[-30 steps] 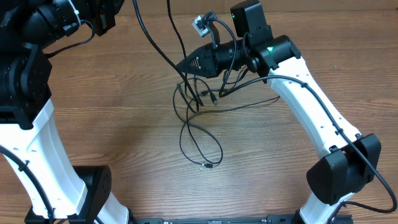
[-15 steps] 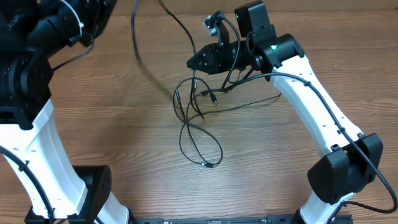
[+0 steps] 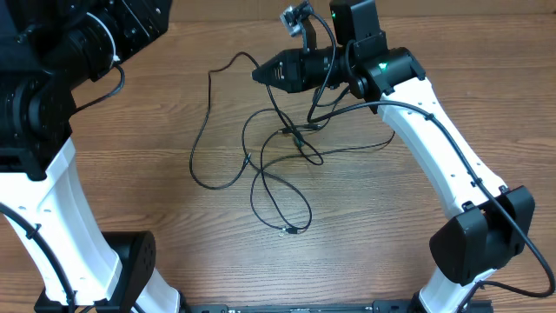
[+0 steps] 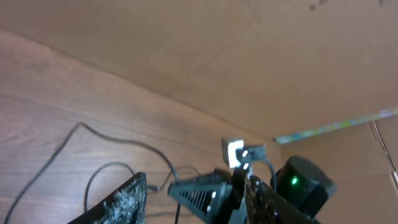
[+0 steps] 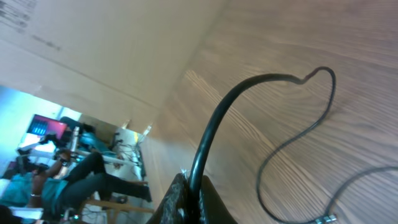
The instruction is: Untangle cables
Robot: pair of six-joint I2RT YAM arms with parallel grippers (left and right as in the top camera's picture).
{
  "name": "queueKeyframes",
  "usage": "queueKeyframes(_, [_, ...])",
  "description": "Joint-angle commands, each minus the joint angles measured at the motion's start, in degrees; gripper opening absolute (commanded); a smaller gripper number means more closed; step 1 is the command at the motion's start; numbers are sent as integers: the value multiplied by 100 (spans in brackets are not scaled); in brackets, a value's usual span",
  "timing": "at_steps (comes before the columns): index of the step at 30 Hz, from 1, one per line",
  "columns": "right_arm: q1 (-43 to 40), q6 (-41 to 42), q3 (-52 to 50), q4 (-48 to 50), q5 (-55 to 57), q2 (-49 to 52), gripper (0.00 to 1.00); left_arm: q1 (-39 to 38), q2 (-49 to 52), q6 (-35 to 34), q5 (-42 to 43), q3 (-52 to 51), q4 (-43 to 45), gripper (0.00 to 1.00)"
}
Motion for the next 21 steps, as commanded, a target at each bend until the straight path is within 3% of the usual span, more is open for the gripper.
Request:
queueKeyframes(1, [-11, 656, 219, 682, -800, -72, 4, -98, 229, -302, 168, -2, -101, 45])
queueKeyframes(7, [-11, 1766, 219, 2033, -1008, -153, 4, -111, 870, -1353, 245, -13, -164, 51])
queueKeyframes(10, [-9, 2109, 219, 2476, -1003, -210, 4, -111, 1226, -2006, 929, -15, -166, 59])
queueKeyframes(14, [-9, 2131, 219, 2612, -857, -212, 4, -114, 1547, -2173, 1794, -15, -170, 62])
queueKeyframes(16, [-9, 2159, 219, 2614, -612, -212, 4, -114, 1665, -2223, 2166, -17, -175, 59])
queueKeyframes(21, [-4, 2361, 219, 2820, -400, -212, 4, -111, 1888, -2702, 2262, -26, -151, 61])
